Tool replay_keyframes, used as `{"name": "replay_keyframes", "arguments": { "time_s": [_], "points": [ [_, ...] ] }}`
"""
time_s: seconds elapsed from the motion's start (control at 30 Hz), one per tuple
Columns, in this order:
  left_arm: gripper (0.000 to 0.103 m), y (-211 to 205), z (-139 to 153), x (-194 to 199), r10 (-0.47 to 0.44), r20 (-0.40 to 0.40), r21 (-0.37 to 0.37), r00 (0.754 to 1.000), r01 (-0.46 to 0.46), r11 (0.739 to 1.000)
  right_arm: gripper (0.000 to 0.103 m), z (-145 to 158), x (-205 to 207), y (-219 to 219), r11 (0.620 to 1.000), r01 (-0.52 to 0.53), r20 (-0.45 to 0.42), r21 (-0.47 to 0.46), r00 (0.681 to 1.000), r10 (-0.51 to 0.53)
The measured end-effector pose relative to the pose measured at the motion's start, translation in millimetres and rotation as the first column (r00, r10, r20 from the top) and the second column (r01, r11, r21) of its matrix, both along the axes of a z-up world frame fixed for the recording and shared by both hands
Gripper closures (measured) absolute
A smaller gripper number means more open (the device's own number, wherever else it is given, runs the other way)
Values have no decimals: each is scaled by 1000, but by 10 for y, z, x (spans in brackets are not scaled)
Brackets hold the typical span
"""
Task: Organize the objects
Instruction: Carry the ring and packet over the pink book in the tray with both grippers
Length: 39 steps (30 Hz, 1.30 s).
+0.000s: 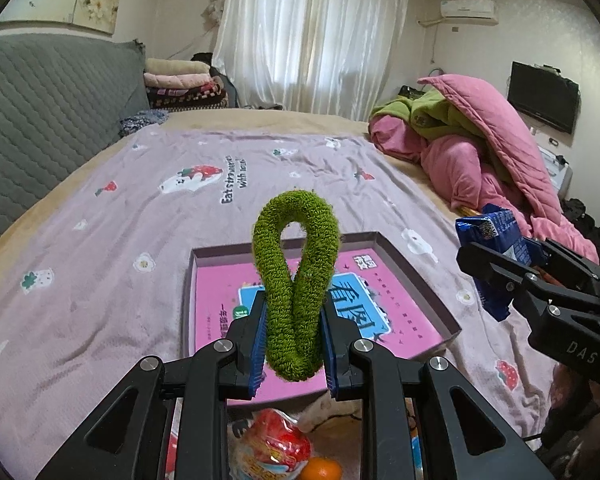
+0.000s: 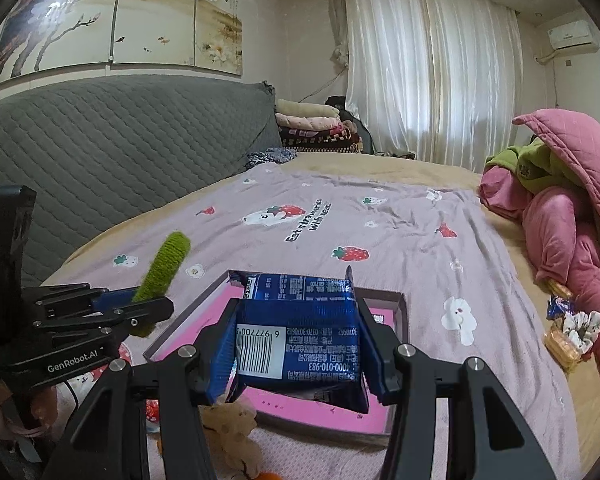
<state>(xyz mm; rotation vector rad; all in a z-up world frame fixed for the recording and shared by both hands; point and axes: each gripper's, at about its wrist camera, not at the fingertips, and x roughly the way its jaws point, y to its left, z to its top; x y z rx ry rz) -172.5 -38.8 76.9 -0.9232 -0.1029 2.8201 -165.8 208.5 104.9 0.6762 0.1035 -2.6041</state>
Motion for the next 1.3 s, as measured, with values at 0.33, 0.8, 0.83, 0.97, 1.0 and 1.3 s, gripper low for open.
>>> {"name": "replay_keyframes", "arguments": {
  "time_s": [0.33,0.8,0.83,0.97,1.0,1.3],
  "points": [
    [79,-44,-38,-187,14,12,-11,1000,-14,1000,50,30,-183,66,1000,7,30,8,1000,-7],
    [79,-61,-191,-435,44,37,-49,998,-42,998,50,-111,-424,80,999,13,73,32,997,-15],
    [79,-68,-209,-452,47,40,-52,998,-45,998,50,-129,-438,82,999,14,78,32,997,-17],
    [79,-102,-331,-502,67,55,-59,996,-64,996,50,-209,-481,60,999,24,84,46,996,-28],
    [79,-100,-353,-512,70,59,-61,996,-66,996,50,-222,-492,52,999,23,85,49,996,-27],
    [79,-105,-511,-584,83,80,-75,993,-77,994,50,-385,-556,-30,996,20,108,85,994,-29]
  ]
}}
